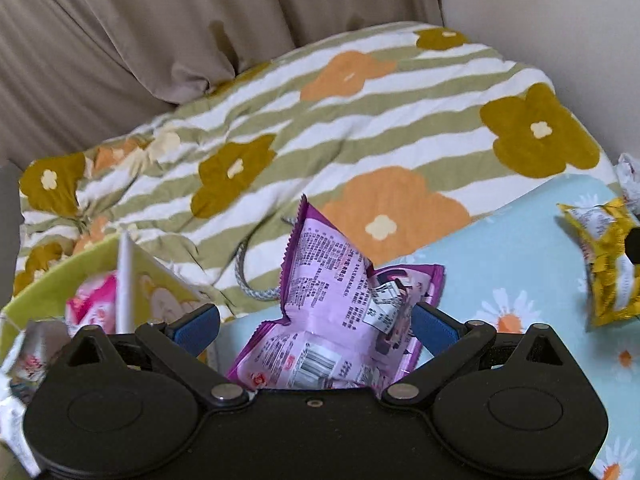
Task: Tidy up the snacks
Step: 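Grasp the purple snack bag with the left tool while the right tool grasps the gold-yellow bag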
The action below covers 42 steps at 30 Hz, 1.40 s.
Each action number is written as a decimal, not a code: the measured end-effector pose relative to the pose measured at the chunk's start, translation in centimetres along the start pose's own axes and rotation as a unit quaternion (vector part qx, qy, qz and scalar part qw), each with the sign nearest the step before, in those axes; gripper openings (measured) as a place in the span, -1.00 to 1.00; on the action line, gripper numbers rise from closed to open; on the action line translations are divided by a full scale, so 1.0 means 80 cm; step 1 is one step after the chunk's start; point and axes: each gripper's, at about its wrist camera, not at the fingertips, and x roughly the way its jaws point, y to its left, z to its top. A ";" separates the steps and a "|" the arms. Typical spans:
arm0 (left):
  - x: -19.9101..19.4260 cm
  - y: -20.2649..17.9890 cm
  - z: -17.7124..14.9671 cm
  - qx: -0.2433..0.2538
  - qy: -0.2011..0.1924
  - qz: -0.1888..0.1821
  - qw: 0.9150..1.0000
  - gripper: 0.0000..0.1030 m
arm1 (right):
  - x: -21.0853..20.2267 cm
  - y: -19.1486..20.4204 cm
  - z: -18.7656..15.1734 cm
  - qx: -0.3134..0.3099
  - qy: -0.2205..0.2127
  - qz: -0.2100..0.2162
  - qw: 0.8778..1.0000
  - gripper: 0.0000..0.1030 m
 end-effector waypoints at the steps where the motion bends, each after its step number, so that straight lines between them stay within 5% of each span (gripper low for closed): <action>1: 0.006 0.000 0.001 0.002 0.003 -0.001 1.000 1.00 | 0.006 -0.002 0.000 0.003 0.004 -0.001 1.000 1.00; 12: 0.042 -0.001 0.001 0.009 0.031 -0.035 0.999 0.99 | 0.046 -0.003 -0.004 0.012 0.023 -0.015 1.000 1.00; 20: 0.040 0.000 -0.001 -0.019 0.035 -0.057 0.998 0.35 | 0.058 -0.002 -0.007 0.008 0.025 -0.021 0.999 1.00; 29: 0.023 -0.008 -0.008 -0.029 0.027 -0.052 0.998 0.30 | 0.066 -0.005 -0.008 0.006 0.026 -0.024 0.999 0.98; 38: 0.005 -0.018 -0.023 -0.044 0.027 -0.055 0.997 0.30 | 0.081 -0.009 -0.010 -0.006 0.032 -0.031 0.999 0.70; 42: -0.005 -0.020 -0.028 -0.052 0.022 -0.052 0.997 0.30 | 0.088 -0.010 -0.012 -0.019 0.040 -0.035 0.998 0.23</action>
